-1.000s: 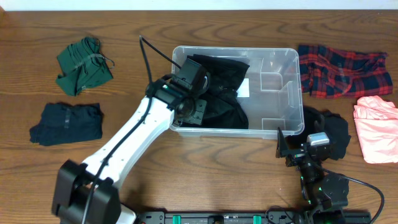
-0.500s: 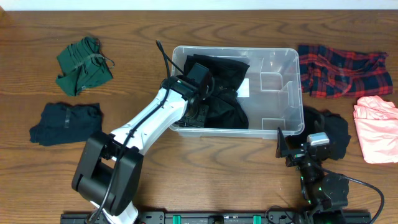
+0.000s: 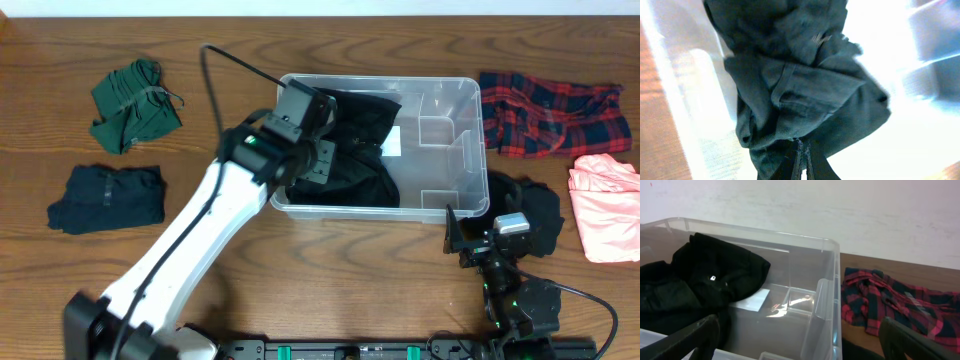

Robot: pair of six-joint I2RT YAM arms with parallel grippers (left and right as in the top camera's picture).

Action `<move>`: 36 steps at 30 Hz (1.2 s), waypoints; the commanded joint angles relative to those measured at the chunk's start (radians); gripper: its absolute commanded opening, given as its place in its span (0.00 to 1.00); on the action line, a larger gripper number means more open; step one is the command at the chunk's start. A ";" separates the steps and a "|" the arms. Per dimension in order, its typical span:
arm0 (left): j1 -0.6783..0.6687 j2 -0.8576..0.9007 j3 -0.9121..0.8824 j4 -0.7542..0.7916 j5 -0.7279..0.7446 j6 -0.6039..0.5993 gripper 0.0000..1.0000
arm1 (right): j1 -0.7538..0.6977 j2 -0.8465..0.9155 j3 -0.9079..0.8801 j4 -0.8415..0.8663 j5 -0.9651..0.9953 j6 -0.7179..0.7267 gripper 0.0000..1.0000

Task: Pack container
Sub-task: 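Open the left gripper and withdraw it toward the left clothes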

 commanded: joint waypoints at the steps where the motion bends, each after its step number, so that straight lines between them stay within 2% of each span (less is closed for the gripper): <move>1: 0.001 -0.048 0.018 0.006 -0.005 0.018 0.06 | -0.009 -0.005 -0.002 -0.004 -0.007 -0.012 0.99; 4: 0.005 -0.082 0.018 0.010 -0.012 0.060 0.06 | -0.009 -0.005 -0.002 -0.004 -0.007 -0.012 0.99; 9: 0.029 -0.099 0.018 0.001 -0.101 0.059 0.06 | -0.009 -0.005 -0.002 -0.004 -0.007 -0.012 0.99; 15: 0.090 -0.099 0.018 -0.031 -0.118 0.032 0.06 | -0.009 -0.005 -0.002 -0.004 -0.007 -0.012 0.99; 22: 0.259 -0.099 0.018 -0.090 -0.118 -0.104 0.06 | -0.009 -0.005 -0.002 -0.004 -0.007 -0.012 0.99; 28: 0.436 -0.099 0.018 -0.120 -0.118 -0.111 0.07 | -0.009 -0.005 -0.002 -0.004 -0.007 -0.012 0.99; 30: 0.489 -0.099 0.018 -0.119 -0.118 -0.111 0.17 | -0.009 -0.005 -0.002 -0.004 -0.007 -0.012 0.99; 31: 0.512 -0.099 0.018 -0.119 -0.118 -0.111 0.32 | -0.009 -0.005 -0.002 -0.004 -0.007 -0.012 0.99; 33: 0.557 -0.099 0.017 -0.119 -0.118 -0.111 0.51 | -0.009 -0.005 -0.002 -0.004 -0.007 -0.012 0.99; 35: 0.595 -0.099 0.014 -0.119 -0.118 -0.111 0.81 | -0.009 -0.005 -0.002 -0.004 -0.007 -0.012 0.99; 36: 0.613 -0.099 0.011 -0.119 -0.118 -0.111 0.87 | -0.009 -0.005 -0.002 -0.004 -0.007 -0.012 0.99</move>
